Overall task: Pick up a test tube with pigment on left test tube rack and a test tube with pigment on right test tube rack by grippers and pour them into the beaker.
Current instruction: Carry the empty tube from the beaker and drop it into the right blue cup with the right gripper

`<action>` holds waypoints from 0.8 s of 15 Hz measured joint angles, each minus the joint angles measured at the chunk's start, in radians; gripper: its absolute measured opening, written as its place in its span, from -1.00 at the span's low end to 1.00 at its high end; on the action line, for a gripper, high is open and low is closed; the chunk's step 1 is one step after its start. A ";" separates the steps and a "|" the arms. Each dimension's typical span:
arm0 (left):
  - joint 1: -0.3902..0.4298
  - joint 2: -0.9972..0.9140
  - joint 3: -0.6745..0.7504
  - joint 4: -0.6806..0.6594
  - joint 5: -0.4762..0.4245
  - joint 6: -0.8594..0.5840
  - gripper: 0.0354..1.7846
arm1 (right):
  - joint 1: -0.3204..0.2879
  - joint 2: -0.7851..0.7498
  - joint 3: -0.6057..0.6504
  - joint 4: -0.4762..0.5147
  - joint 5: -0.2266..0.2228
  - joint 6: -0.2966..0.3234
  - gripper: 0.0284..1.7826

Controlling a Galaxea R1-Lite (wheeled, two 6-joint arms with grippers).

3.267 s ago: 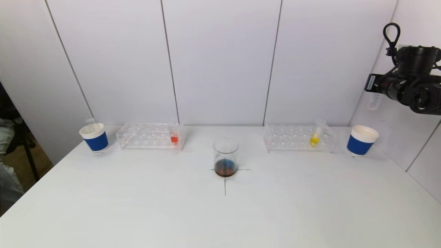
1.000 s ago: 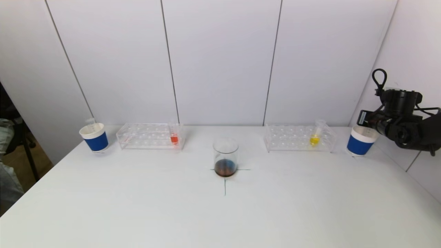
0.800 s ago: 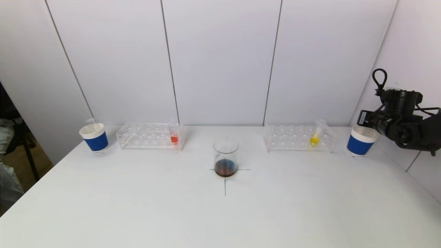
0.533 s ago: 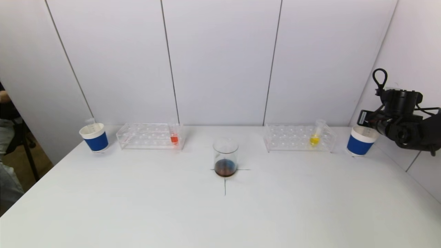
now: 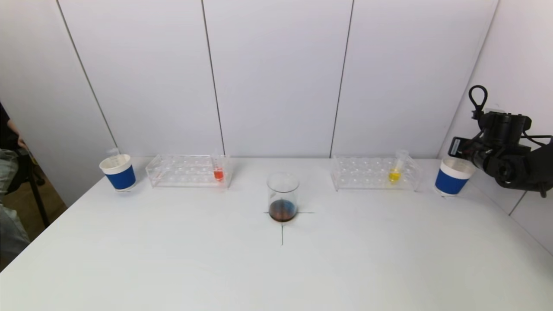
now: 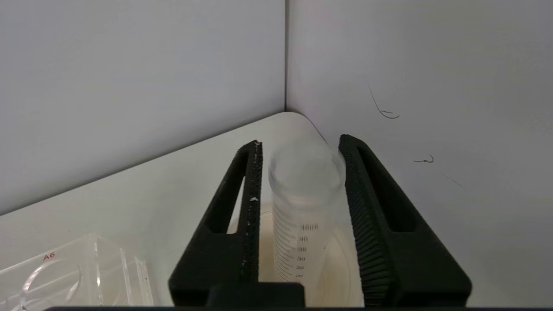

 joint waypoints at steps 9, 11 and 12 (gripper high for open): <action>0.000 0.000 0.000 0.000 0.000 0.000 0.98 | -0.001 -0.011 0.012 0.000 0.000 0.000 0.98; 0.000 0.000 0.000 0.000 0.000 0.000 0.98 | -0.001 -0.013 0.016 0.000 0.000 0.000 0.99; 0.000 0.000 0.000 0.000 0.000 0.000 0.98 | -0.001 -0.016 0.016 0.000 0.000 -0.001 0.99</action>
